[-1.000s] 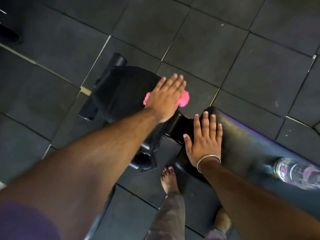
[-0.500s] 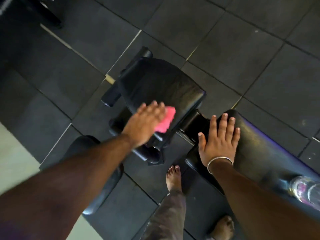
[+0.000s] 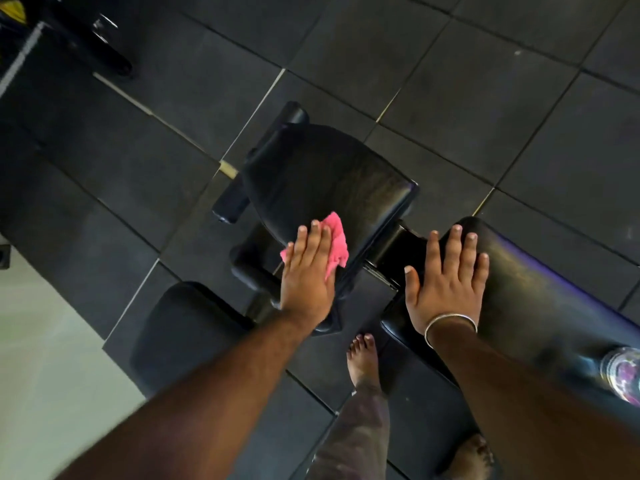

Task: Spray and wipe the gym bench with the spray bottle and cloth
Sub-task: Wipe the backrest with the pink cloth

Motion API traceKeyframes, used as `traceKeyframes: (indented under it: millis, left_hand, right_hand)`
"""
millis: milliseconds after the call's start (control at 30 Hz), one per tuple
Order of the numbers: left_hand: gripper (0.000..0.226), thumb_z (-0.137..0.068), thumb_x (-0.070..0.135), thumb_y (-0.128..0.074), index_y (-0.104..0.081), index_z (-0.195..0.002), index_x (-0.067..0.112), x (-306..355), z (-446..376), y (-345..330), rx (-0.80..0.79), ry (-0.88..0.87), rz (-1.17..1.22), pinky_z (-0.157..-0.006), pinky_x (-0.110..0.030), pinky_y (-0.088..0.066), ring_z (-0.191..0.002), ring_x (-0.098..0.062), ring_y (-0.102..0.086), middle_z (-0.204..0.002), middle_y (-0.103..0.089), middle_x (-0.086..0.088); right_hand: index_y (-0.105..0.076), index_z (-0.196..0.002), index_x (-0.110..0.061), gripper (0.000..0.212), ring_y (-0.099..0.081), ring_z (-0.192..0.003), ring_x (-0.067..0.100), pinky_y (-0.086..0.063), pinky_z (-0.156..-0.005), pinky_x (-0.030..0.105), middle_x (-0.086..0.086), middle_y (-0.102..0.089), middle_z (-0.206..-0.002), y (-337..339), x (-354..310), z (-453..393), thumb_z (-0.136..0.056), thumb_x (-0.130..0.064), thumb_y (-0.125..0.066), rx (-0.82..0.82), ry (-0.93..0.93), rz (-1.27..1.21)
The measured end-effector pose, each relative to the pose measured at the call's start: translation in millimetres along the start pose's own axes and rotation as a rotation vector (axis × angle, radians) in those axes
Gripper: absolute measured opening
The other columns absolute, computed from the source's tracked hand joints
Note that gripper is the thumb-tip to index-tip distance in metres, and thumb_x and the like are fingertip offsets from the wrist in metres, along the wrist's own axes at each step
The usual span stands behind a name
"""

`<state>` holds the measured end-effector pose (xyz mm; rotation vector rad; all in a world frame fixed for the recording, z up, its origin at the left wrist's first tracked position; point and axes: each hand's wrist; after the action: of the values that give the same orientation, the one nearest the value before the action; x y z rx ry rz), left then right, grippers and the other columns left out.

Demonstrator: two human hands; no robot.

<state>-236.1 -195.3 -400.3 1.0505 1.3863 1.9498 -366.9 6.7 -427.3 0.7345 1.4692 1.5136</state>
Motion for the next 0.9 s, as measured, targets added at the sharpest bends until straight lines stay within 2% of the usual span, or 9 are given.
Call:
traceKeyframes:
  millis: [67,167,300,367,433,533,633,767,900]
  left_hand:
    - [0.071,-0.104,0.021,-0.047,-0.023,-0.171,0.013,-19,-19,7,0.016,-0.002,-0.043,-0.133,-0.056,-0.014,-0.166,-0.033,-0.011,-0.179,-0.018,-0.009]
    - [0.074,-0.102,0.010,-0.050,-0.021,-0.170,0.007,-50,-106,35,0.110,0.333,0.010,-0.131,-0.057,-0.016,-0.164,-0.041,-0.012,-0.178,-0.018,-0.016]
    - [0.064,-0.108,0.031,-0.045,-0.029,-0.167,0.013,-69,-227,69,0.149,0.581,0.166,-0.130,-0.049,-0.021,-0.161,-0.041,-0.025,-0.176,-0.023,-0.018]
    - [0.058,-0.109,0.037,-0.045,-0.039,-0.162,0.015,-51,-250,68,0.105,0.508,0.163,-0.129,-0.047,-0.024,-0.157,-0.041,-0.031,-0.173,-0.028,-0.021]
    - [0.057,-0.110,0.030,-0.047,-0.039,-0.164,0.012,-26,-242,56,0.070,0.294,0.082,-0.131,-0.046,-0.020,-0.162,-0.038,-0.024,-0.174,-0.027,-0.019]
    - [0.060,-0.109,0.019,-0.047,-0.034,-0.166,0.004,-16,-171,38,-0.020,-0.122,0.094,-0.133,-0.050,-0.016,-0.164,-0.038,-0.018,-0.175,-0.028,-0.016]
    - [0.063,-0.108,0.022,-0.047,-0.028,-0.167,0.008,-29,-82,29,-0.152,-0.320,0.165,-0.133,-0.043,-0.010,-0.164,-0.029,-0.011,-0.176,-0.021,-0.008]
    - [0.062,-0.110,0.018,-0.051,-0.025,-0.167,0.017,-23,-19,19,-0.236,-0.253,0.299,-0.135,-0.036,-0.009,-0.164,-0.014,-0.012,-0.175,-0.023,0.005]
    - [0.043,-0.110,0.025,-0.056,-0.059,-0.153,0.028,20,-16,30,-0.128,0.144,0.657,-0.119,-0.018,-0.038,-0.143,-0.005,-0.054,-0.145,-0.064,0.023]
  right_hand:
    - [-0.019,-0.167,-0.016,0.076,0.004,-0.164,0.034,-0.004,-0.130,0.058,0.015,-0.004,-0.176,-1,1,0,-0.104,-0.056,-0.029,0.005,0.001,0.000]
    - [-0.019,-0.167,-0.016,0.076,0.005,-0.164,0.033,-0.003,-0.130,0.057,0.015,-0.004,-0.177,-3,2,0,-0.104,-0.056,-0.030,0.008,-0.001,0.007]
    - [-0.020,-0.167,-0.017,0.076,0.004,-0.163,0.034,-0.001,-0.131,0.056,0.015,-0.003,-0.177,-5,1,0,-0.103,-0.055,-0.032,0.009,-0.005,0.008]
    - [-0.020,-0.167,-0.017,0.076,0.004,-0.163,0.034,-0.001,-0.131,0.056,0.015,-0.003,-0.177,-4,1,0,-0.103,-0.055,-0.031,0.005,-0.005,0.000]
    - [-0.019,-0.167,-0.017,0.076,0.005,-0.163,0.034,-0.001,-0.130,0.056,0.015,-0.002,-0.177,-5,1,0,-0.103,-0.055,-0.031,-0.001,-0.003,0.000]
    - [-0.019,-0.167,-0.018,0.075,0.006,-0.163,0.034,0.000,-0.130,0.056,0.015,-0.003,-0.177,-4,2,0,-0.103,-0.055,-0.031,-0.012,-0.002,-0.002]
    - [-0.020,-0.167,-0.017,0.075,0.004,-0.163,0.035,-0.002,-0.130,0.057,0.016,-0.004,-0.176,-4,1,-1,-0.103,-0.055,-0.031,-0.018,0.001,0.003]
    - [-0.021,-0.167,-0.016,0.075,0.004,-0.163,0.035,-0.004,-0.130,0.058,0.016,-0.004,-0.176,0,2,0,-0.104,-0.056,-0.031,-0.029,0.015,-0.016]
    - [-0.028,-0.165,-0.013,0.072,-0.003,-0.164,0.034,-0.003,-0.131,0.054,0.015,-0.012,-0.176,13,7,-1,-0.104,-0.052,-0.034,-0.055,0.028,-0.134]
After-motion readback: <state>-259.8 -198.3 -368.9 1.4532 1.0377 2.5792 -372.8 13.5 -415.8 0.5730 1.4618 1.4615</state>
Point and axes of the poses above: each hand's wrist, its own z-axis away from the middle knuckle, its own y-axis out of the back of the hand, x = y × z
